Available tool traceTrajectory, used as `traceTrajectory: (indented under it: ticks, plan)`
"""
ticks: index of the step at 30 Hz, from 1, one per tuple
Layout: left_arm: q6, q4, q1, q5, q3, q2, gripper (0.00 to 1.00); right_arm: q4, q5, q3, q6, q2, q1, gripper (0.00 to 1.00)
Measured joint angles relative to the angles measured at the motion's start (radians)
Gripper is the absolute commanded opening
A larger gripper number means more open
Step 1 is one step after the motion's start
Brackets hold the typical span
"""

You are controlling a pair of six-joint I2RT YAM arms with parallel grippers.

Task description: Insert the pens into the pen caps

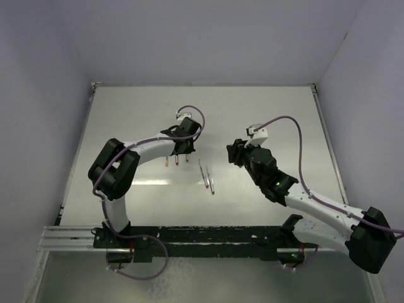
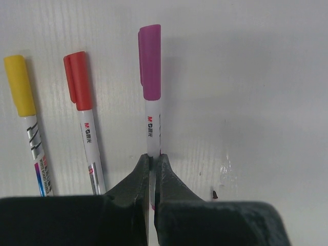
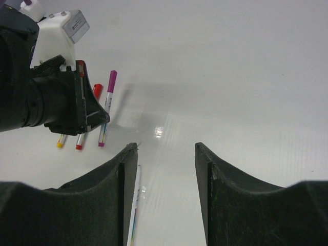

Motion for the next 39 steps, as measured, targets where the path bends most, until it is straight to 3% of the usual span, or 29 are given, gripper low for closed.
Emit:
traceTrajectory:
  ticks: [6, 12, 15, 29, 39]
  plan:
    - [-0.026, -0.024, 0.013, -0.011, 0.007, 0.013, 0.05, 0.000, 0.000, 0.000, 0.002, 0.018, 0.000, 0.50]
    - [-0.039, -0.040, 0.026, -0.017, 0.007, 0.023, 0.27, 0.002, 0.000, 0.000, 0.004, 0.033, 0.000, 0.50]
    - [-0.049, -0.045, 0.028, -0.017, 0.007, 0.025, 0.33, 0.003, 0.000, 0.000, 0.004, 0.036, 0.000, 0.50]
    - [-0.029, -0.042, 0.031, 0.000, 0.007, 0.008, 0.35, 0.005, 0.000, 0.000, 0.004, 0.039, 0.000, 0.50]
    - [0.009, -0.007, -0.007, 0.014, 0.006, -0.170, 0.39, 0.009, 0.049, -0.002, 0.021, 0.059, 0.000, 0.53]
